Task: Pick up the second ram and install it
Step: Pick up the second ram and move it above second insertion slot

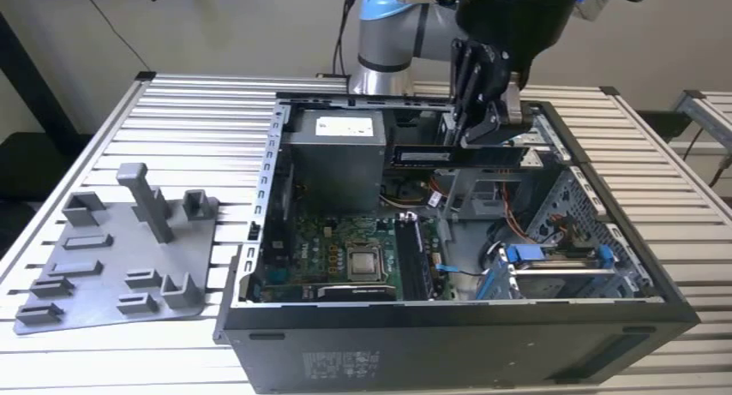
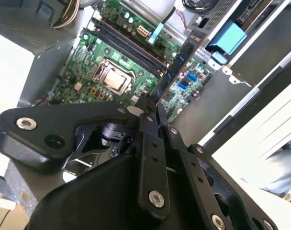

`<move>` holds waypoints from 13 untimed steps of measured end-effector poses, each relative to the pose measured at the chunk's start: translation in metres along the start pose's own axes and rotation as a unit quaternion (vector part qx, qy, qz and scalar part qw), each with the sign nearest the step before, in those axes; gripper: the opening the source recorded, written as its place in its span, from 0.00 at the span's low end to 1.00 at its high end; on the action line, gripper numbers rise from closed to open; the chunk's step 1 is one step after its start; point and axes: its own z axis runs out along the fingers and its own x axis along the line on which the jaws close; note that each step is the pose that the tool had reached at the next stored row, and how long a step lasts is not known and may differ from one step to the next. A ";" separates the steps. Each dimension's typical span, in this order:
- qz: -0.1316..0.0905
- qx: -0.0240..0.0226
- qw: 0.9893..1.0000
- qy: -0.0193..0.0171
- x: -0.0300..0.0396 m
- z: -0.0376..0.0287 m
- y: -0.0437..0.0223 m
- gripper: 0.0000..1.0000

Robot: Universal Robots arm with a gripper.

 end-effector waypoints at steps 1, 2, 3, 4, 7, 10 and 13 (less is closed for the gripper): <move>0.000 0.000 1.000 0.000 0.0000 0.0000 0.0000 0.14; 0.000 0.000 1.000 0.000 0.0000 0.0000 -0.0001 0.14; 0.000 0.000 1.000 0.000 0.0000 0.0000 0.0000 0.14; 0.000 0.000 1.000 0.000 0.0000 0.0000 -0.0001 0.14; 0.000 0.000 1.000 0.000 0.0000 0.0000 -0.0001 0.14; 0.000 0.000 1.000 0.000 -0.0007 0.0000 -0.0002 0.14; 0.000 0.000 1.000 0.000 -0.0037 0.0001 -0.0003 0.14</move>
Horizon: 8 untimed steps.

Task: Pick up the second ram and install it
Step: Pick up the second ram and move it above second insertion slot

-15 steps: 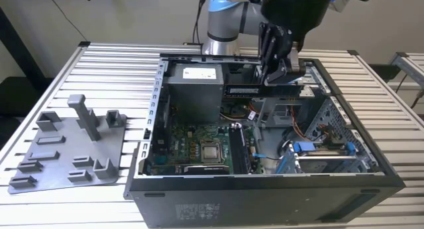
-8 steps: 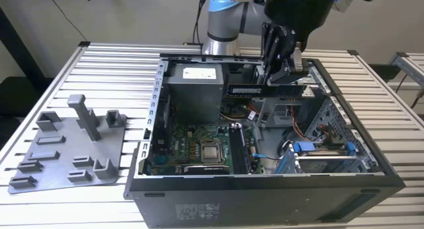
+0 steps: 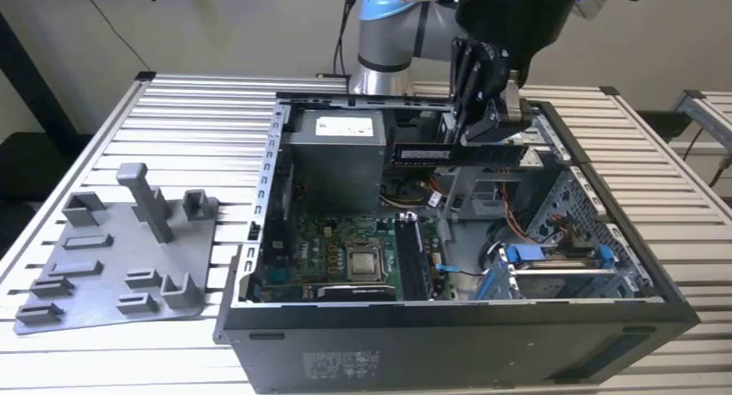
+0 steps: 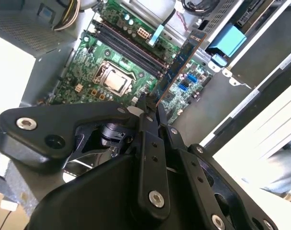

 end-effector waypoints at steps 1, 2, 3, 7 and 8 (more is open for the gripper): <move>0.000 0.000 1.000 0.000 -0.0018 0.0001 0.0000 0.14; 0.000 0.000 1.000 0.000 -0.0039 0.0001 -0.0001 0.14; 0.000 0.000 1.000 0.000 -0.0062 0.0002 -0.0002 0.14; 0.000 0.000 1.000 0.000 -0.0178 0.0005 -0.0004 0.14; 0.000 0.000 1.000 0.000 -0.0208 0.0006 -0.0005 0.14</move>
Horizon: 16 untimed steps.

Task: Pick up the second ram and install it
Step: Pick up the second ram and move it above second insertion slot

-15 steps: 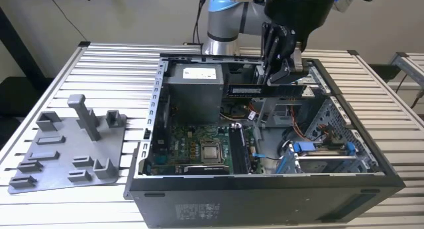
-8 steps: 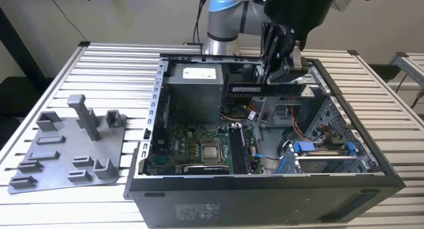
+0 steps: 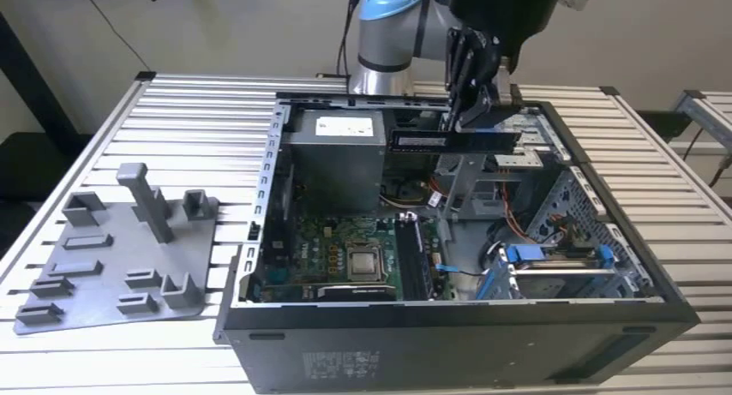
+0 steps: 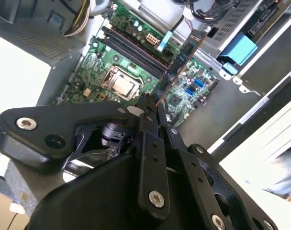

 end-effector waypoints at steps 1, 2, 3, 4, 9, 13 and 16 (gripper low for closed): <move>0.000 0.000 1.000 0.000 -0.0030 0.0001 -0.0001 0.14; 0.000 0.000 1.000 0.000 -0.0062 0.0002 -0.0001 0.14; 0.000 0.000 1.000 0.000 -0.0094 0.0002 -0.0002 0.14; 0.000 0.000 1.000 0.000 -0.0126 0.0003 -0.0003 0.14; 0.000 0.000 1.000 0.000 -0.0295 0.0007 -0.0006 0.14; 0.000 0.000 1.000 0.000 -0.0421 0.0009 -0.0010 0.14; 0.000 0.000 1.000 0.000 -0.0448 0.0010 -0.0011 0.14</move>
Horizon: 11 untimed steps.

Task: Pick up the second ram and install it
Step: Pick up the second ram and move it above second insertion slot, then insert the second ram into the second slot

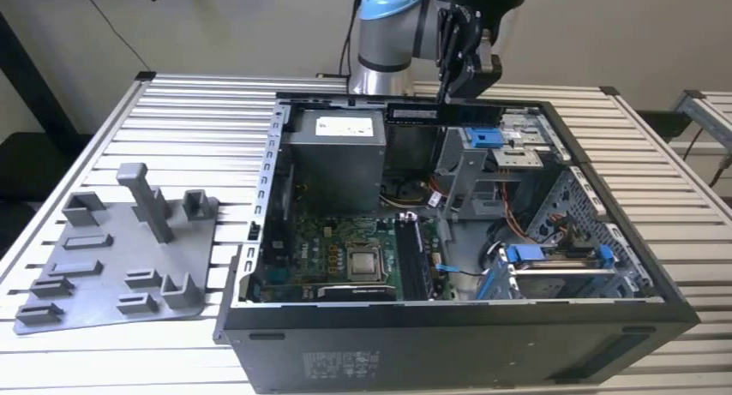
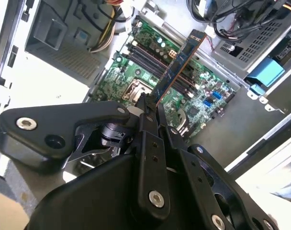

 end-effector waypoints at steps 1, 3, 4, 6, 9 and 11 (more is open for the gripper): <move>0.000 0.000 1.000 0.000 0.0000 0.0000 0.0000 0.14; 0.000 0.000 1.000 0.000 0.0000 0.0000 0.0001 0.14; 0.000 0.000 1.000 0.000 0.0000 0.0000 0.0001 0.14; 0.000 0.000 1.000 0.000 0.0000 0.0000 0.0001 0.14; 0.000 0.000 1.000 0.000 0.0000 0.0000 0.0001 0.14; 0.000 0.000 1.000 0.000 0.0000 0.0000 0.0001 0.14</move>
